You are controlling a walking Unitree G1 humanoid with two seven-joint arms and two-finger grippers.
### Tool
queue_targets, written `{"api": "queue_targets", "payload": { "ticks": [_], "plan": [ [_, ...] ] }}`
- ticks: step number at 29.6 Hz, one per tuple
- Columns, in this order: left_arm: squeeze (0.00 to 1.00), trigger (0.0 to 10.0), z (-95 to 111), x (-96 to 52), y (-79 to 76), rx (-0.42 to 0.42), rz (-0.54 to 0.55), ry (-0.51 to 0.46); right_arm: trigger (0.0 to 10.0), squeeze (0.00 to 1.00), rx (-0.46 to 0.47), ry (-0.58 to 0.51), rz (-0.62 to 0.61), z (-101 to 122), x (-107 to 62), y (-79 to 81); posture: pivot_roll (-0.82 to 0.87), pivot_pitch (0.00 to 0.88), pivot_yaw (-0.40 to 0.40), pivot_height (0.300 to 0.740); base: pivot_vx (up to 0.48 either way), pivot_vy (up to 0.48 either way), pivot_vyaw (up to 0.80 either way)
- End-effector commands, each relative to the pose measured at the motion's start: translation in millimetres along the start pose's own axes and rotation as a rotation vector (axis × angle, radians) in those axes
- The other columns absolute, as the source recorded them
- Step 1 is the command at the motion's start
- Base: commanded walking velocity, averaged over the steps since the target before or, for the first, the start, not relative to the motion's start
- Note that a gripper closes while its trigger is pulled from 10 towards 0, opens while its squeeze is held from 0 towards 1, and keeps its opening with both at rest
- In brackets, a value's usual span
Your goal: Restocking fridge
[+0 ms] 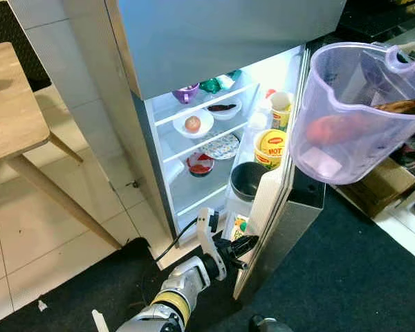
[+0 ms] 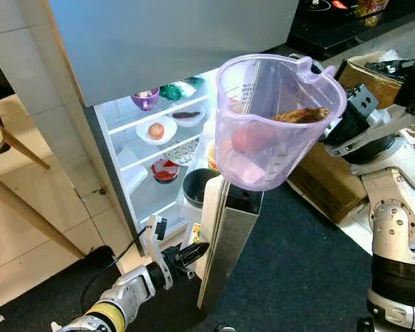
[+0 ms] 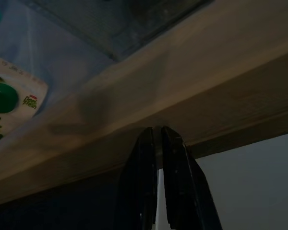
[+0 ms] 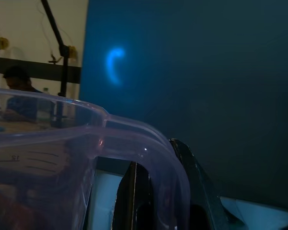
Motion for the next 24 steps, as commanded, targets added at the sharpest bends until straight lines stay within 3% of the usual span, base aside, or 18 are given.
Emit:
{"api": "queue_targets", "payload": {
  "ticks": [1, 2, 4, 6, 7, 12, 14, 17, 18, 19, 23, 24],
  "plan": [
    [0.00, 10.0, 0.6, -16.4, 20.1, 0.000, 0.101, -0.019, 10.0, 0.00, -0.013, 0.009, -0.041, -2.3, 0.9, -7.3, -0.02, 0.081, -0.021, 0.740, 0.000, 0.000, 0.00],
    [0.00, 10.0, 0.6, -16.4, 20.1, 0.000, 0.101, -0.019, 10.0, 0.00, -0.013, 0.009, -0.041, -2.3, 0.9, -7.3, -0.02, 0.081, -0.021, 0.740, 0.000, 0.000, 0.00],
    [0.00, 10.0, 15.1, -41.5, 47.3, 0.020, 0.234, -0.070, 10.0, 0.00, -0.031, 0.019, -0.089, -3.2, -0.5, -17.4, -0.02, 0.082, -0.021, 0.740, 0.000, 0.000, 0.00],
    [0.00, 10.0, 25.4, -57.6, 62.8, 0.026, 0.319, -0.112, 10.0, 0.00, -0.039, 0.026, -0.117, -3.7, -1.7, -23.5, -0.02, 0.082, -0.021, 0.740, 0.000, 0.000, 0.00],
    [0.00, 10.0, 37.1, -75.0, 76.8, 0.025, 0.396, -0.160, 10.0, 0.00, -0.056, 0.035, -0.153, -4.2, -3.7, -31.3, -0.02, 0.082, -0.021, 0.740, 0.000, 0.000, 0.00],
    [0.00, 10.0, 61.4, -107.9, 96.0, 0.017, 0.498, -0.266, 10.0, 0.00, -0.102, 0.059, -0.271, -4.0, -13.9, -57.4, -0.01, 0.082, -0.024, 0.740, 0.000, 0.000, 0.00],
    [0.00, 10.0, 65.6, -114.0, 98.9, 0.019, 0.514, -0.283, 10.0, 0.00, -0.114, 0.067, -0.302, -3.9, -17.7, -64.5, -0.01, 0.081, -0.026, 0.740, 0.000, 0.000, 0.00],
    [0.00, 10.0, 73.2, -131.3, 107.5, 0.030, 0.574, -0.312, 10.0, 0.00, -0.163, 0.115, -0.433, -6.0, -37.4, -92.3, -0.01, 0.081, -0.028, 0.740, 0.000, 0.000, 0.00],
    [0.00, 10.0, 73.2, -131.3, 107.5, 0.030, 0.574, -0.312, 10.0, 0.00, -0.163, 0.115, -0.433, -6.0, -37.4, -92.3, -0.01, 0.081, -0.028, 0.740, 0.000, 0.000, 0.00],
    [0.00, 10.0, 73.2, -141.0, 112.8, 0.033, 0.616, -0.318, 10.0, 0.00, -0.213, 0.167, -0.541, -9.0, -58.4, -113.2, -0.01, 0.081, -0.028, 0.740, 0.000, 0.000, 0.00],
    [0.00, 10.0, 71.6, -146.0, 115.6, 0.036, 0.641, -0.316, 10.0, 0.00, -0.231, 0.192, -0.616, -10.3, -72.8, -125.9, -0.01, 0.081, -0.028, 0.740, 0.000, 0.000, 0.00],
    [0.00, 10.0, 69.2, -149.6, 117.8, 0.030, 0.661, -0.315, 10.0, 0.00, -0.238, 0.199, -0.673, -9.8, -83.7, -134.6, -0.01, 0.081, -0.028, 0.740, 0.000, 0.000, 0.00]
  ]
}}
Point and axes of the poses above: a point about 5 cm out from each wrist's last joint towards the gripper, its own x axis pointing out of the wrist towards the gripper, its own z axis along the axis of the wrist's last joint, y = z × x, the point moved 6 cm from there along x, pointing out of the wrist towards the gripper, and after that the axes turned 2 degrees about -x, right-handed, at the moved point
